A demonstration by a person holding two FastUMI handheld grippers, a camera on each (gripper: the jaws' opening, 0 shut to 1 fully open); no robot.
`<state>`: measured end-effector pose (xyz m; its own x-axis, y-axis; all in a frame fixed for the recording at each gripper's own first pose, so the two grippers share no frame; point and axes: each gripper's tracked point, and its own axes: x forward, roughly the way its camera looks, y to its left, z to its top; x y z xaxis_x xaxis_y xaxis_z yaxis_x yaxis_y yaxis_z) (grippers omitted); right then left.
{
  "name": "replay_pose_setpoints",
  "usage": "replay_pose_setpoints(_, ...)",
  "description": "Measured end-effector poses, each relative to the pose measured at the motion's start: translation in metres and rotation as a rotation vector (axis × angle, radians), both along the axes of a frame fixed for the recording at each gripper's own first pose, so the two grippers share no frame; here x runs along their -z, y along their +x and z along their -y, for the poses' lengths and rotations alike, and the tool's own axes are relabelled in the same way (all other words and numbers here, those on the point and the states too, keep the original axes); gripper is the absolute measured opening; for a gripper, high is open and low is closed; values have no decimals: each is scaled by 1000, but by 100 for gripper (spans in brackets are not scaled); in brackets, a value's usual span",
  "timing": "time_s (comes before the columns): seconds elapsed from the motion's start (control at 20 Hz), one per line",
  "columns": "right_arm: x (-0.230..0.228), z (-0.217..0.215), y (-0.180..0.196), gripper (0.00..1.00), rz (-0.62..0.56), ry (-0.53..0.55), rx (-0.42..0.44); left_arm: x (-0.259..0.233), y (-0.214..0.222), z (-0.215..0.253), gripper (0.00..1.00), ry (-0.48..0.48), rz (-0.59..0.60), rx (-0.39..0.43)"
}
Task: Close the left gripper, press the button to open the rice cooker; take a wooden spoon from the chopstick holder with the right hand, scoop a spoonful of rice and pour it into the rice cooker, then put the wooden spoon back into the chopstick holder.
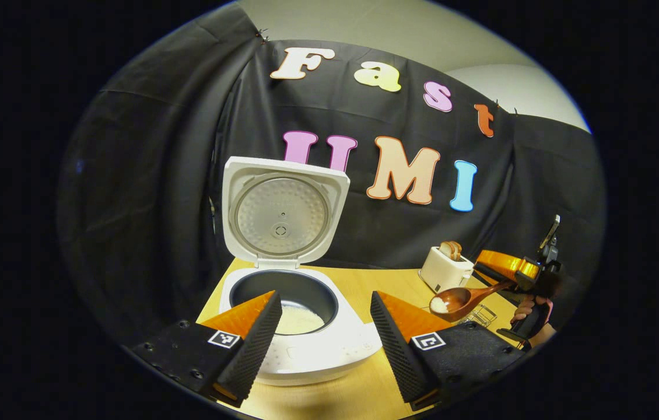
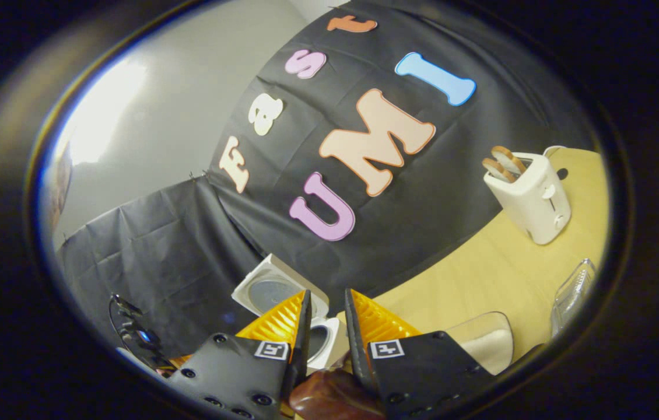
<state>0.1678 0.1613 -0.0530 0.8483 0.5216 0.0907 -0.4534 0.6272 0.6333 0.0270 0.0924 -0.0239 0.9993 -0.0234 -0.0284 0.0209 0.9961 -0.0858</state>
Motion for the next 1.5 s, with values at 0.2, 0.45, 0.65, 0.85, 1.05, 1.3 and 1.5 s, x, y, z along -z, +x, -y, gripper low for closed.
replay_pose_setpoints(0.2,-27,-28,4,36,42,18,-29,-1,-11,-17,91,2,5,-30)
replay_pose_setpoints(0.45,-57,-74,12,36,84,-13,-83,6,-28,-43,91,-47,9,-76)
replay_pose_setpoints(0.65,-67,-122,14,36,106,-76,-127,17,-39,-58,91,-85,-3,-109)
replay_pose_setpoints(0.85,-69,-177,21,36,122,-144,-181,24,-50,-68,90,-75,-6,-132)
replay_pose_setpoints(1.05,-51,-229,25,35,141,-297,-225,29,-59,-77,91,-83,-8,-143)
replay_pose_setpoints(1.3,-16,-282,22,36,189,-549,-270,35,-63,-86,91,-94,-8,-156)
replay_pose_setpoints(1.5,5,-312,21,35,262,-776,-298,41,-70,-95,91,-107,-7,-171)
